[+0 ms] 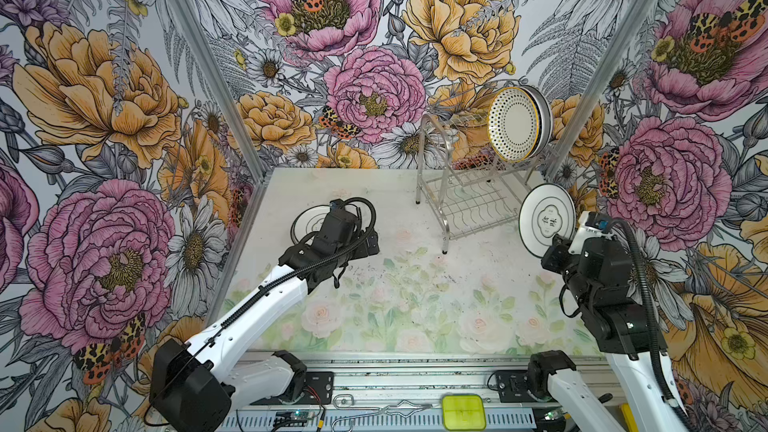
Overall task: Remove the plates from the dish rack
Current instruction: 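Lift the teal-rimmed plate out of the rack with the right gripper, then carry the plate toward the left gripper while the left gripper closes on its rim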
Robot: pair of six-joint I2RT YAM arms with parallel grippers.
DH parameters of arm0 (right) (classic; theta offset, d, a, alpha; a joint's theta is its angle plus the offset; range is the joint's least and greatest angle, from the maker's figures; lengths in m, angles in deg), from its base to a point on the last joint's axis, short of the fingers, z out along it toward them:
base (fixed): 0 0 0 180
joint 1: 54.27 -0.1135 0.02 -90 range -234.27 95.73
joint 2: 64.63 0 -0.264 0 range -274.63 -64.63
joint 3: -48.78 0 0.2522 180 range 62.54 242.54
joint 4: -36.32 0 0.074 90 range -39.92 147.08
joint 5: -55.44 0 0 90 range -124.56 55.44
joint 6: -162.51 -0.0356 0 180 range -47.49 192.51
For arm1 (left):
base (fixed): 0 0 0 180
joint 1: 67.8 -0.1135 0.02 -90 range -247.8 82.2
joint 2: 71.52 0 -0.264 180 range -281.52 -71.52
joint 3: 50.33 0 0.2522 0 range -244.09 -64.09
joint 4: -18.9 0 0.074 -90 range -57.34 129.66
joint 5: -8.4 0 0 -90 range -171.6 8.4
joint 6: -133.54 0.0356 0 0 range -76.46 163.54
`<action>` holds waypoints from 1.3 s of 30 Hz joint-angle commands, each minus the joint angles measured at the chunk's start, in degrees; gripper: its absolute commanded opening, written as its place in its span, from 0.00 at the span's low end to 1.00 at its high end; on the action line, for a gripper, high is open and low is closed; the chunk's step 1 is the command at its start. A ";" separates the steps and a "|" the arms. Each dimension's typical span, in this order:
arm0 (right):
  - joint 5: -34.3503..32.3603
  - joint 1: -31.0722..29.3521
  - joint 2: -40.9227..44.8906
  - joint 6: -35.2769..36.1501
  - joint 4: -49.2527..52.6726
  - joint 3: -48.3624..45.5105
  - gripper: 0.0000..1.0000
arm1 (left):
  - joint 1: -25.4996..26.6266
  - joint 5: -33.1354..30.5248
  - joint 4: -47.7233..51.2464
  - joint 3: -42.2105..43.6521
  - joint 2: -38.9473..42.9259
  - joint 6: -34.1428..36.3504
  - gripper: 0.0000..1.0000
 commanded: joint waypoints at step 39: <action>43.32 -14.53 -32.29 -26.26 -40.06 -2.24 0.00 | -2.69 32.37 -32.23 5.42 -11.85 -4.05 0.83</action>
